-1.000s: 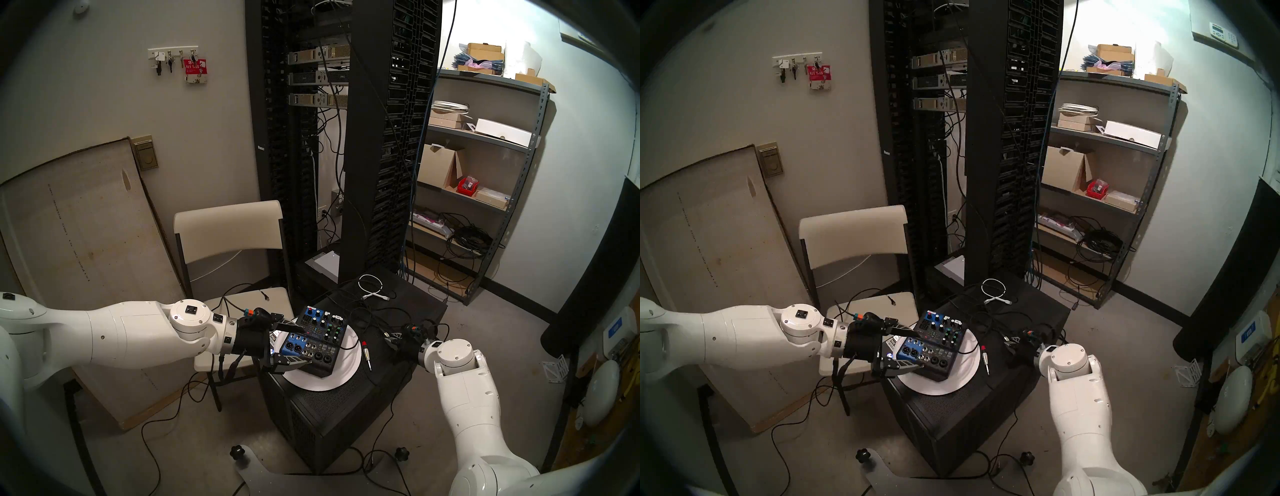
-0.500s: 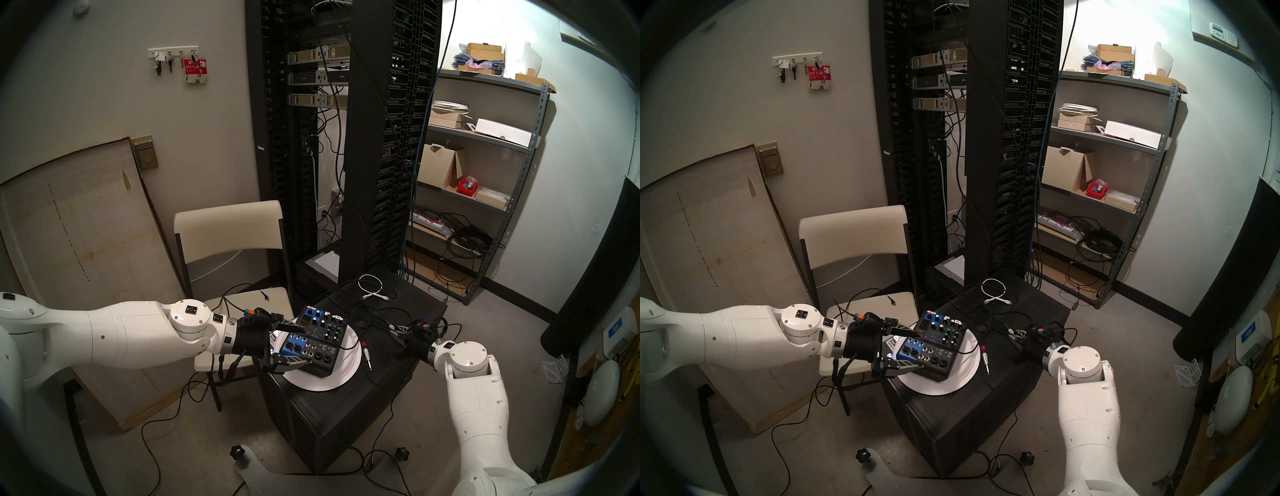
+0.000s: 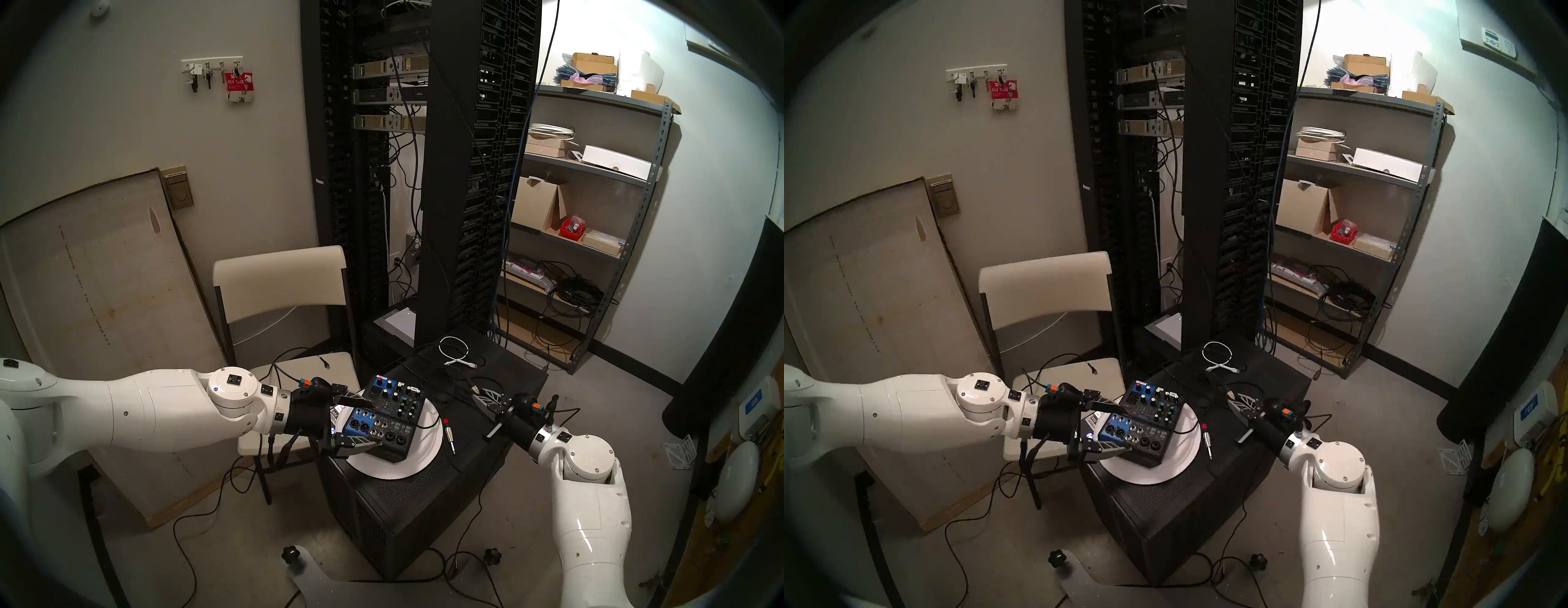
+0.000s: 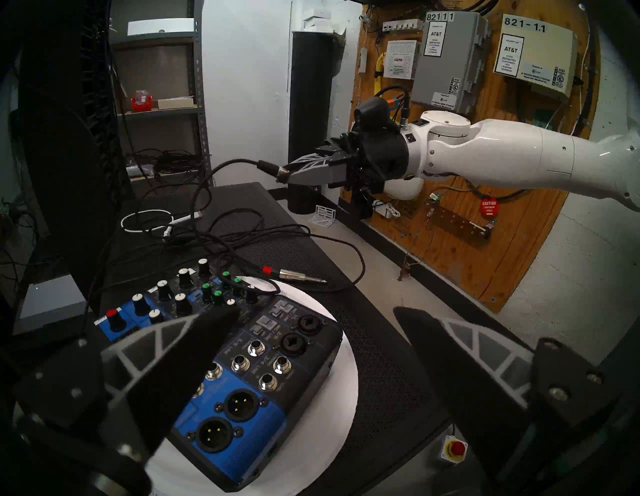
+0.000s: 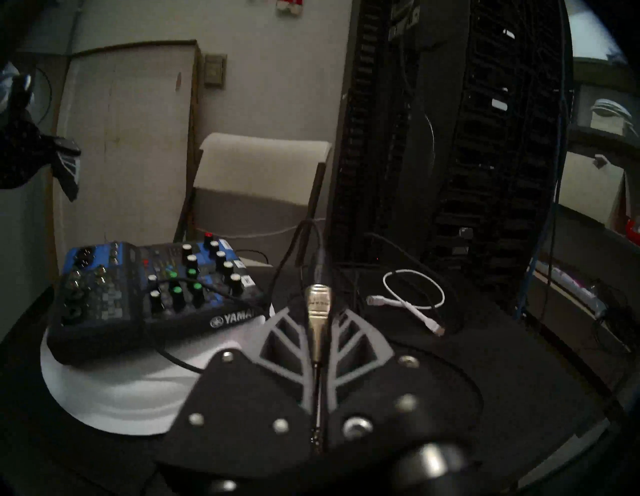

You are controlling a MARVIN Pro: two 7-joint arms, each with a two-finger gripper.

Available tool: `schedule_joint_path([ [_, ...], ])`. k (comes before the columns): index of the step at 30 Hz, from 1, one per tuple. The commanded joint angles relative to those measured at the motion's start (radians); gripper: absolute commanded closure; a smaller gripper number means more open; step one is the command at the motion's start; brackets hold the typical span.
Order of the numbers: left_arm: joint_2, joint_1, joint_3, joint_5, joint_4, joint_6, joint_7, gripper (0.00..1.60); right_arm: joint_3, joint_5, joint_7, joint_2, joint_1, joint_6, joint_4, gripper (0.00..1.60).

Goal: Insert aux cable

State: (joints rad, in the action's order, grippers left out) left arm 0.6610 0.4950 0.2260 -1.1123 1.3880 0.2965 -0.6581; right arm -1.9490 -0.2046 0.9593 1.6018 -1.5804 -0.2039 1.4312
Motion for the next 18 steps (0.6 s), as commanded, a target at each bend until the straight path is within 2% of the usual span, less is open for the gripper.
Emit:
schedule_joint_path([
  [1, -0.001, -0.012, -0.011, -0.003, 0.000, 0.003, 0.001, 0.00, 0.061, 0.110, 0.000, 0.013, -0.106, -0.028, 0.109, 1.60],
  [6, -0.001, -0.012, -0.011, -0.003, 0.000, 0.003, 0.001, 0.00, 0.102, 0.134, -0.009, 0.019, -0.166, -0.038, 0.148, 1.60],
  [9, 0.018, 0.001, -0.024, -0.025, -0.018, 0.039, -0.009, 0.00, 0.119, 0.136, -0.009, 0.024, -0.192, -0.041, 0.165, 1.60],
  [18, 0.046, -0.010, -0.056, -0.052, -0.010, 0.094, -0.040, 0.00, 0.136, 0.131, -0.028, 0.038, -0.221, -0.078, 0.174, 1.60],
])
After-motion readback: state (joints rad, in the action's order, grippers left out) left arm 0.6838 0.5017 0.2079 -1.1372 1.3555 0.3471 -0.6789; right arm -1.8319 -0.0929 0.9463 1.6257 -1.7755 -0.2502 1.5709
